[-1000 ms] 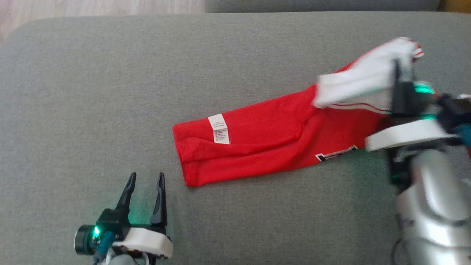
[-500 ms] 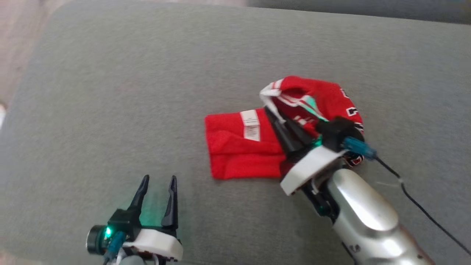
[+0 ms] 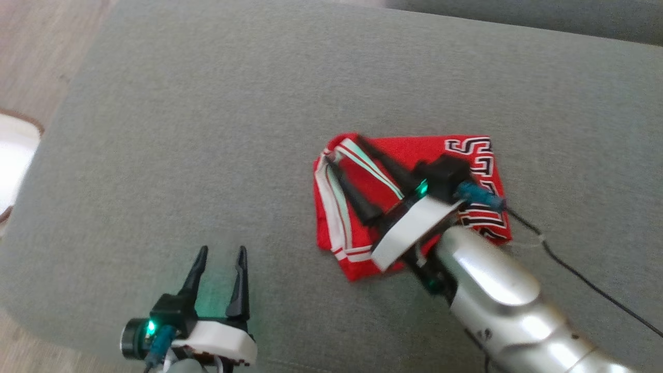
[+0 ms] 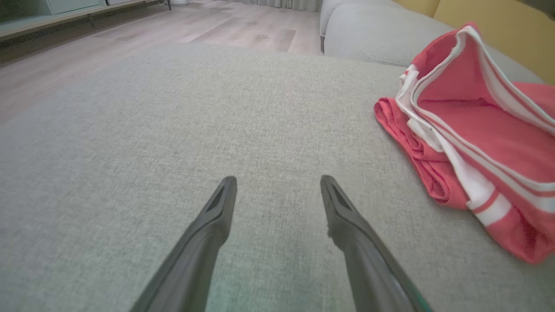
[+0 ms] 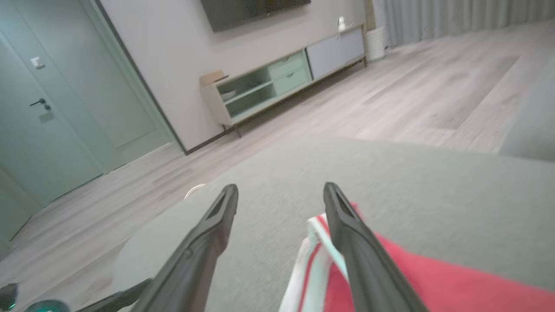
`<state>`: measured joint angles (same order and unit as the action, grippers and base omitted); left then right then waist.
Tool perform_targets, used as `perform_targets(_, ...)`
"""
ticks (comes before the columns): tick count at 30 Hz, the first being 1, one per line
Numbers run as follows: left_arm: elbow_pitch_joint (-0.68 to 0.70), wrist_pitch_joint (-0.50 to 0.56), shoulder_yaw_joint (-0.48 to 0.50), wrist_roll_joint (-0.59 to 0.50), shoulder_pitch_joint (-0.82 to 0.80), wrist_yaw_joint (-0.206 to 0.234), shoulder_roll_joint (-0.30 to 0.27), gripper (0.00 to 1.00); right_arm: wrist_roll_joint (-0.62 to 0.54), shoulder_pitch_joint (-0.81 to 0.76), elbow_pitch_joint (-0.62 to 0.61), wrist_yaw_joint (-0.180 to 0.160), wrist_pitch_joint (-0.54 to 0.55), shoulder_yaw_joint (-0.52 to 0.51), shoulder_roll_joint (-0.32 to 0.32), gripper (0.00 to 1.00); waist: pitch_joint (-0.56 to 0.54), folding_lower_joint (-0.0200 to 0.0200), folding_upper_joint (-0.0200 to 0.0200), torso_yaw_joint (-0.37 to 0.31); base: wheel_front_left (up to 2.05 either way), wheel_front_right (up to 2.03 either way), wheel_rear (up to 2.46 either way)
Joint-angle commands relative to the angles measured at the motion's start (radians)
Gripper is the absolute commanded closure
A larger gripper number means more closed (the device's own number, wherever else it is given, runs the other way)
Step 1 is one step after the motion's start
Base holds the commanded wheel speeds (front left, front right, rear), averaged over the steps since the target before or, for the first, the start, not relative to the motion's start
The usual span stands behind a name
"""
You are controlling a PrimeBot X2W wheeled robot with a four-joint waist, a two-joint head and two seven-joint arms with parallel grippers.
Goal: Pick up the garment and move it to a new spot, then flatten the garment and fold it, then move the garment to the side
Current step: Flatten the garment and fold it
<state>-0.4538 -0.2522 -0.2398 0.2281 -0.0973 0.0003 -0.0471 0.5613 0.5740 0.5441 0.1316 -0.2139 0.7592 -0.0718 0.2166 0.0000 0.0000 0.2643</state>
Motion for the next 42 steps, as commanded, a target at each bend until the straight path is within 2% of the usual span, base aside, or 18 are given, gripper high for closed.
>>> perform_targets(1,0.031,-0.01,0.039,0.001,-0.026,0.005,-0.003,0.0,-0.017,0.021,-0.015,-0.001,-0.019,-0.02,0.021,0.0,-0.007,0.0,0.0,-0.021,0.0,0.0,0.0)
perform_targets(6,0.047,-0.01,0.062,-0.011,-0.036,0.005,-0.003,0.0,-0.168,-0.007,0.042,-0.001,-0.046,-0.238,0.018,0.0,-0.021,0.0,0.0,-0.088,0.0,0.0,0.0)
perform_targets(12,0.066,-0.01,0.097,-0.032,-0.041,0.001,-0.003,0.0,-0.347,-0.124,-0.032,-0.001,-0.048,-0.521,0.02,0.0,-0.033,0.0,0.0,-0.171,0.0,0.0,0.0)
perform_targets(16,0.071,-0.01,0.122,-0.039,-0.031,0.002,-0.003,0.0,-0.421,-0.212,-0.078,-0.001,-0.048,-0.622,0.021,0.0,-0.052,0.0,0.0,-0.213,0.0,0.0,0.0)
perform_targets(19,0.071,-0.01,0.137,-0.041,-0.016,0.003,-0.003,0.0,-0.426,-0.278,-0.097,-0.001,-0.048,-0.665,0.021,0.0,-0.066,0.0,0.0,-0.234,0.0,0.0,0.0)
perform_targets(25,0.07,-0.01,0.154,-0.042,0.017,-0.001,-0.003,0.0,-0.406,-0.378,-0.096,-0.001,-0.048,-0.676,0.021,0.0,-0.086,0.0,0.0,-0.257,0.0,0.0,0.0)
perform_targets(32,0.069,-0.01,0.135,-0.041,0.012,-0.009,-0.003,0.0,-0.409,-0.377,-0.111,-0.001,-0.048,-0.637,0.021,0.0,-0.083,0.0,0.0,-0.239,0.0,0.0,0.0)
perform_targets(35,0.071,-0.01,0.117,-0.038,0.005,-0.012,-0.003,0.0,-0.401,-0.351,-0.115,-0.001,-0.048,-0.558,0.021,0.0,-0.074,0.0,0.0,-0.214,0.0,0.0,0.0)
perform_targets(42,0.063,-0.01,0.071,-0.016,0.008,-0.007,-0.003,0.0,-0.363,-0.231,-0.072,-0.001,-0.034,-0.288,0.022,0.0,-0.057,0.0,0.0,-0.131,0.0,0.0,0.0)
